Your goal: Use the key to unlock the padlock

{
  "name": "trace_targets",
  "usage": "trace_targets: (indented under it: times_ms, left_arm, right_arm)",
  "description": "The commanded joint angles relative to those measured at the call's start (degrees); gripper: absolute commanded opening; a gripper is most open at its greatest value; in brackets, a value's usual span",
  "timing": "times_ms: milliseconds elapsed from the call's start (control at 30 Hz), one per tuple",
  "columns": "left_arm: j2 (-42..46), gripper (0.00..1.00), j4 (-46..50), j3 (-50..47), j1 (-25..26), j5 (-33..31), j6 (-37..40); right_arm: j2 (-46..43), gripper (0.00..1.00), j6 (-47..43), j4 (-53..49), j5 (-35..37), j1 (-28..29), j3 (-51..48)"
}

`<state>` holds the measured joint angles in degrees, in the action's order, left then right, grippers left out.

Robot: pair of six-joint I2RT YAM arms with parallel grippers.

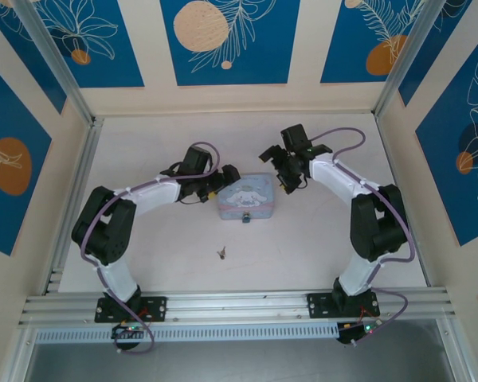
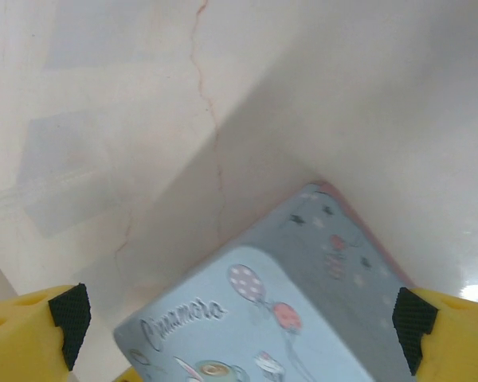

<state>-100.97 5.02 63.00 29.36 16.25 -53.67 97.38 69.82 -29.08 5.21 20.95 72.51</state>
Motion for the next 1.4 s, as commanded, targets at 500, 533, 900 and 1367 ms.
trace_targets:
  times_ms: [500, 533, 900, 1367]
  left_arm:
    - [21.5, 1.00, 17.2, -6.0, -3.3, -3.2, 7.1]
    - [22.8, 1.00, 17.0, -7.1, -3.3, -3.5, 6.6]
    - [30.8, 1.00, 21.0, -10.2, -4.0, -9.5, 4.2]
    - [36.0, 1.00, 25.8, -12.8, -11.2, -9.2, 6.0]
  right_arm:
    - [-25.1, 0.90, -32.8, -5.0, -2.7, 21.6, -13.8]
    - [-24.0, 0.88, -33.6, -5.4, -2.7, 23.3, -13.7]
    - [-8.0, 0.66, -37.1, -1.8, -6.6, 33.7, -13.6]
    - [11.4, 0.62, -38.7, 0.3, -11.2, 35.7, 0.8]
